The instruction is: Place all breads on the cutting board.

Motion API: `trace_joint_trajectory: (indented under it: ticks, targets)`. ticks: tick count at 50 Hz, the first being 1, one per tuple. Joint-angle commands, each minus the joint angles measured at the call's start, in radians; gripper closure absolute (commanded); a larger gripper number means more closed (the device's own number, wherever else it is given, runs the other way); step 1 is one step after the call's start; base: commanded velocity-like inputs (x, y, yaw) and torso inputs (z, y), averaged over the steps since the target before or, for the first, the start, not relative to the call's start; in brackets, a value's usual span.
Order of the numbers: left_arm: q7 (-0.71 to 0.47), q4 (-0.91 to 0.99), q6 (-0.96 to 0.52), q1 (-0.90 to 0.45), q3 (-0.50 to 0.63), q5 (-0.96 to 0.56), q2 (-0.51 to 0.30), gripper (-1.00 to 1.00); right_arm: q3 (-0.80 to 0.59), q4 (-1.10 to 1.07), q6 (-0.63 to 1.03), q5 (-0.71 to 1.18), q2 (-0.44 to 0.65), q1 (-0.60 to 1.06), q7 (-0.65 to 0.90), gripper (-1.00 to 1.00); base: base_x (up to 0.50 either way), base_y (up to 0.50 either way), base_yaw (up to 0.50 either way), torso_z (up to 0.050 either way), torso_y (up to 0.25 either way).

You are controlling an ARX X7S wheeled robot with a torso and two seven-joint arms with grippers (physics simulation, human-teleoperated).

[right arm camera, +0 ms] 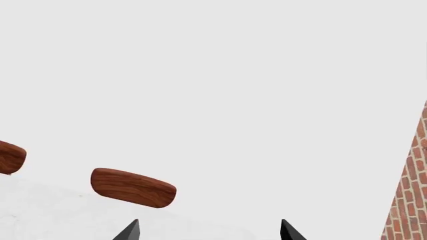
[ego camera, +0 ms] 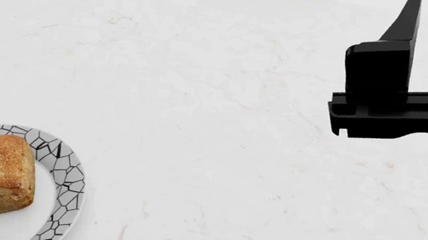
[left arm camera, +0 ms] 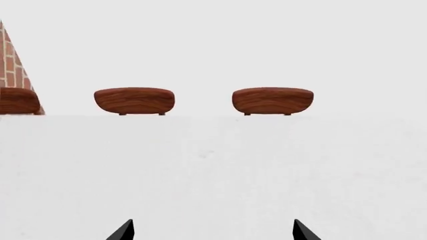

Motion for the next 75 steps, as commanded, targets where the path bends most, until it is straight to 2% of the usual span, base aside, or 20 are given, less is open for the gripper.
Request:
trace_joint_trajectory:
  ticks: [1,6,8,13,18,20,23,25,32,42,58,62,65,70,75]
  targets:
    - [0.049,-0.297,-0.024,-0.084,0.147,-0.041,0.081,-1.00,-0.016,0.015,-0.004,0.006,0.002,0.011,0.001,-1.00,0.00,0.00,0.00,0.000,0.000]
    - [0.099,-0.427,-0.047,-0.088,0.173,-0.029,0.123,-1.00,-0.033,0.020,0.002,0.016,0.005,0.026,0.008,-1.00,0.00,0.00,0.00,0.000,0.000]
    - [0.012,-0.514,-0.093,-0.111,0.235,-0.129,0.156,-1.00,-0.025,0.014,-0.003,0.007,0.009,0.022,0.004,-1.00,0.00,0.00,0.00,0.000,0.000]
    - [0.023,-0.573,-0.063,-0.111,0.249,-0.120,0.177,-1.00,-0.048,0.029,0.000,0.019,-0.001,0.050,0.018,-1.00,0.00,0.00,0.00,0.000,0.000]
    - [0.008,-0.760,-0.082,-0.150,0.302,-0.130,0.242,-1.00,-0.064,0.050,0.002,-0.009,-0.022,0.075,-0.004,-1.00,0.00,0.00,0.00,0.000,0.000]
    - [-0.005,-0.754,-0.069,-0.143,0.302,-0.157,0.246,-1.00,-0.066,0.048,0.001,-0.015,-0.021,0.072,-0.010,-1.00,0.00,0.00,0.00,0.000,0.000]
    - [-0.020,-0.729,-0.030,-0.098,0.285,-0.286,0.247,-1.00,-0.055,0.039,-0.005,-0.024,-0.008,0.050,-0.016,-1.00,0.00,0.00,0.00,0.000,0.000]
    - [-0.032,-0.723,-0.003,-0.111,0.336,-0.292,0.239,-1.00,-0.049,0.042,-0.015,-0.029,-0.008,0.043,-0.020,-1.00,0.00,0.00,0.00,0.000,0.000]
    - [-0.031,-0.723,0.060,-0.077,0.407,-0.429,0.246,-1.00,-0.063,0.039,-0.017,-0.048,-0.019,0.044,-0.027,-1.00,0.00,0.00,0.00,0.000,0.000]
    - [-0.021,-0.636,0.142,-0.076,0.497,-0.467,0.181,-1.00,-0.049,0.028,-0.037,-0.044,-0.003,0.013,-0.028,-1.00,0.00,0.00,0.00,0.000,0.000]
    - [0.072,-0.910,-0.005,-0.095,0.563,-0.424,0.243,-1.00,-0.053,0.017,-0.055,-0.079,0.000,-0.027,-0.061,-1.00,0.00,0.00,0.00,0.000,0.000]
    - [0.126,-1.080,-0.084,-0.104,0.571,-0.417,0.301,-1.00,-0.054,0.015,-0.060,-0.082,0.000,-0.034,-0.059,-1.00,0.00,0.00,0.00,0.000,0.000]
    - [0.185,-1.184,-0.125,-0.102,0.607,-0.382,0.341,-1.00,-0.048,0.012,-0.067,-0.094,0.005,-0.052,-0.071,-1.00,0.00,0.00,0.00,0.000,0.000]
    - [0.248,-1.186,-0.107,-0.087,0.703,-0.394,0.348,-1.00,-0.046,0.007,-0.075,-0.109,0.005,-0.058,-0.088,-1.00,0.00,0.00,0.00,0.000,0.000]
    - [0.248,-1.186,-0.094,-0.077,0.790,-0.467,0.337,-1.00,-0.042,0.006,-0.086,-0.129,0.008,-0.078,-0.102,-1.00,0.00,0.00,0.00,0.000,0.000]
